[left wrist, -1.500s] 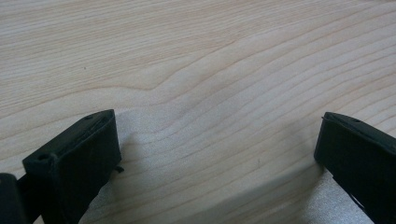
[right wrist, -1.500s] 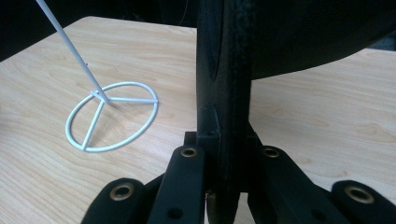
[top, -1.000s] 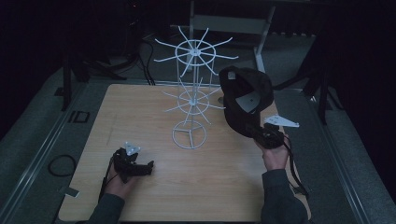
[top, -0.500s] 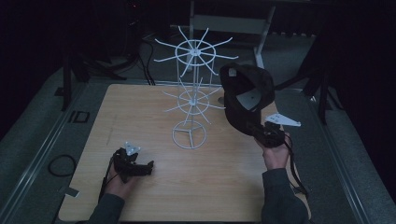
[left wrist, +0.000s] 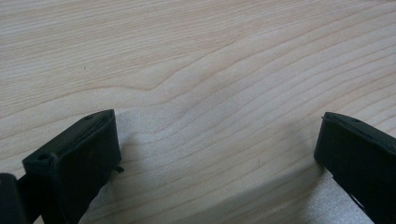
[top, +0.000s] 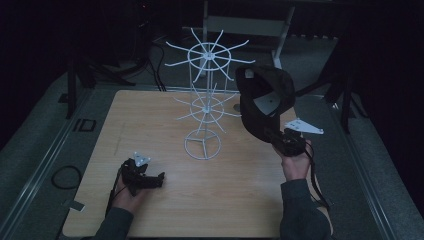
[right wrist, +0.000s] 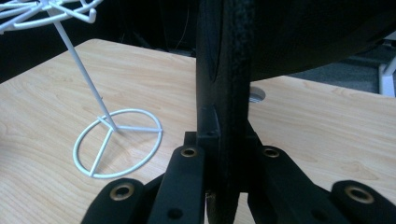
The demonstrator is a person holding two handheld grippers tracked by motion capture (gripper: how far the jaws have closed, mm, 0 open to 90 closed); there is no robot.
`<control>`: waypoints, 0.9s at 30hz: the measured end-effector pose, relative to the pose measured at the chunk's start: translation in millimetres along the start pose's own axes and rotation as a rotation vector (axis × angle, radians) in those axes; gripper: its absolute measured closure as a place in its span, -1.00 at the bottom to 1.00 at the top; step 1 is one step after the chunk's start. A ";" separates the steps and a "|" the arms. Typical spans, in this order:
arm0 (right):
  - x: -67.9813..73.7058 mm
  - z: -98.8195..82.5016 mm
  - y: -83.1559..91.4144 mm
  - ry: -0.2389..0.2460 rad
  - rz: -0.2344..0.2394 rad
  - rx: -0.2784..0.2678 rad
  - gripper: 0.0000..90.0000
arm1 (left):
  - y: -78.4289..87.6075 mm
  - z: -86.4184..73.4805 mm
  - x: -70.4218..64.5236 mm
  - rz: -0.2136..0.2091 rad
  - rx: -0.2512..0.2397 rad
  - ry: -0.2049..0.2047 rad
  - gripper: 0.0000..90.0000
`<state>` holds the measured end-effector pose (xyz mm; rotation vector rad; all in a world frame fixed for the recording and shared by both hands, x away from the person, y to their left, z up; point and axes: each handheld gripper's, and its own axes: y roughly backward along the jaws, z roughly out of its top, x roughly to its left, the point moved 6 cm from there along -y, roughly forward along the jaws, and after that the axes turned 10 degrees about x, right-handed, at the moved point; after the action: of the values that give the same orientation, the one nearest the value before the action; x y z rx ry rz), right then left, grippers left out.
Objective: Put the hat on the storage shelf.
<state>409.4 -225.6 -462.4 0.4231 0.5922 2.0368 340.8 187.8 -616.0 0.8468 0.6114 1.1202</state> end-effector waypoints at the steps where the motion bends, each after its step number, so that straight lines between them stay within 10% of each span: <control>1: -0.1 0.8 0.5 0.001 -0.001 -0.002 0.93 | 0.0 0.0 0.0 0.000 0.000 0.000 -1.00; 27: 2.1 16.2 8.2 -0.007 -0.004 -0.043 0.93 | 0.1 0.0 0.0 0.000 0.001 0.000 -1.00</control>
<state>410.9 -223.5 -444.3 0.4035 0.5438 2.0393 340.7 187.8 -616.0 0.8478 0.6120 1.1197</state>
